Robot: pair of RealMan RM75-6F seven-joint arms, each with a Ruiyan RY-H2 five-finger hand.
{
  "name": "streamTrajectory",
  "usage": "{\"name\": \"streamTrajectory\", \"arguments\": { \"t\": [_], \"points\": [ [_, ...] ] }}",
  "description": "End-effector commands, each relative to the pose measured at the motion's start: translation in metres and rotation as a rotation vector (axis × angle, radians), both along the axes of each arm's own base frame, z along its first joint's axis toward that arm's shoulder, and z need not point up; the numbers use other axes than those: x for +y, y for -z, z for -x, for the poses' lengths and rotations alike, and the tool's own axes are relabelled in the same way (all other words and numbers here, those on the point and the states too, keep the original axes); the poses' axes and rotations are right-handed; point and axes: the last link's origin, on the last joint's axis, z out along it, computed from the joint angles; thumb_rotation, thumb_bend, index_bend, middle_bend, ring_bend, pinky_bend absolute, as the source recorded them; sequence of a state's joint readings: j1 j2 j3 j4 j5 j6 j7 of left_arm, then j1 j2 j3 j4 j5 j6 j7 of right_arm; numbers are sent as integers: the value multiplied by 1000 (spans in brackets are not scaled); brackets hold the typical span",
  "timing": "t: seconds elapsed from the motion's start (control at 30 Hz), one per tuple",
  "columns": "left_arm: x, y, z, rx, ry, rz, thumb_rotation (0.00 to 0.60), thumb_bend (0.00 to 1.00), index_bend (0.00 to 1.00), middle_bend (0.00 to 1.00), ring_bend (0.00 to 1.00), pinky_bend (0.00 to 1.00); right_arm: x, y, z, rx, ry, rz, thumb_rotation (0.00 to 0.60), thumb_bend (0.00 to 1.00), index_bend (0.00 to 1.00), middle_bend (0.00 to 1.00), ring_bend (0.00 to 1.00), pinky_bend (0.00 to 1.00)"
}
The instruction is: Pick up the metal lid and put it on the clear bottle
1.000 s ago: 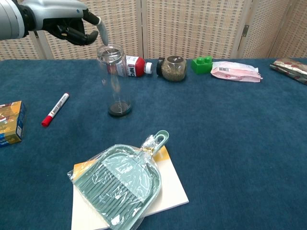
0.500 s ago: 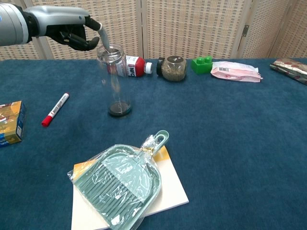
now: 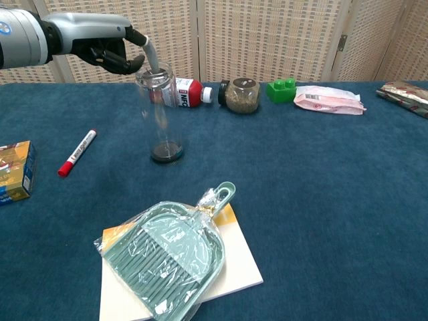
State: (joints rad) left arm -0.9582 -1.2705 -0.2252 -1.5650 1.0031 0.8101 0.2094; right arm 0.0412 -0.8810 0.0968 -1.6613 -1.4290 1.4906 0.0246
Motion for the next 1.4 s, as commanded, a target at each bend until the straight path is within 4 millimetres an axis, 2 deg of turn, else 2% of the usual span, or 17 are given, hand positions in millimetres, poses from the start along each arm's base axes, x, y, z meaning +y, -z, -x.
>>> {"name": "streamTrajectory", "arguments": {
  "t": [0.03, 1.03, 1.4],
  "points": [
    [0, 1, 0, 0, 0, 2, 332, 646, 320, 1000, 1000, 1000, 1, 0, 1, 0, 3, 2, 600, 439, 175, 256, 181, 318],
    [1, 15, 0, 22, -9, 24, 331, 644, 314, 1000, 1000, 1000, 3, -1, 6, -2, 16, 9, 600, 439, 175, 256, 181, 318],
    [0, 10, -1, 11, -6, 11, 332, 644, 314, 1000, 1000, 1000, 4, -2, 6, -3, 18, 11, 600, 440, 175, 256, 181, 318]
  ]
}}
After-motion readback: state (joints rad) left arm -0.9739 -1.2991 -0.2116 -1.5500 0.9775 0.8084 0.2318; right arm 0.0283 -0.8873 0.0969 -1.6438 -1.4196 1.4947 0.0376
